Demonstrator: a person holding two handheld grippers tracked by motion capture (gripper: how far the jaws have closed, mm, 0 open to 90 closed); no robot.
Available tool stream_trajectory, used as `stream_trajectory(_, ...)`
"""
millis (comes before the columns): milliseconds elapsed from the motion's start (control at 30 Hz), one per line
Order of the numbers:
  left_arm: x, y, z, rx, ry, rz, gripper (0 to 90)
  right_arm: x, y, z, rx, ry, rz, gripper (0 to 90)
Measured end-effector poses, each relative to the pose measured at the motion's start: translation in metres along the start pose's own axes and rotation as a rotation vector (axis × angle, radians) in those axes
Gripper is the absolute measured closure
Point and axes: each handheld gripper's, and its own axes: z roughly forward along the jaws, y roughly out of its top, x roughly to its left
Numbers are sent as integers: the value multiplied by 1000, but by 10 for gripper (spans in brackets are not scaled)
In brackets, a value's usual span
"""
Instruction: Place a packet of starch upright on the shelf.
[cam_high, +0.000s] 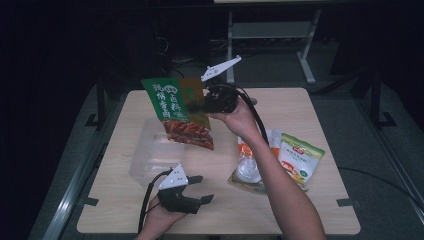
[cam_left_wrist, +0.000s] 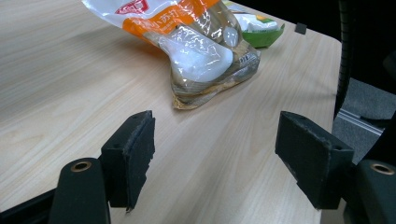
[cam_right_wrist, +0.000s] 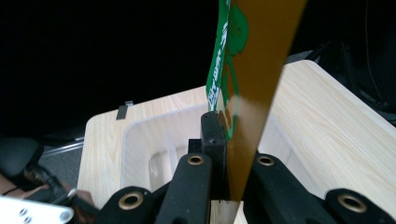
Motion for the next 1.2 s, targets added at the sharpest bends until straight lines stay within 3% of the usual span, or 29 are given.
stream_trajectory(267,-1,1,0,-1,0,10,281,-9,5,20,-12,-2,25,897)
stream_trajectory(333,0,2,0,5,-12,-6,284,-11,8,26,-9,-9,28,898)
stream_trajectory(700,-4,5,-1,17,4,60,275,-19,18,53,-13,-18,42,897)
stream_trajectory(933,-4,7,-3,16,19,61,209,-20,22,66,-10,-20,50,897)
stream_trajectory(1200,-5,7,-1,21,10,64,222,-24,20,81,-24,-23,72,898)
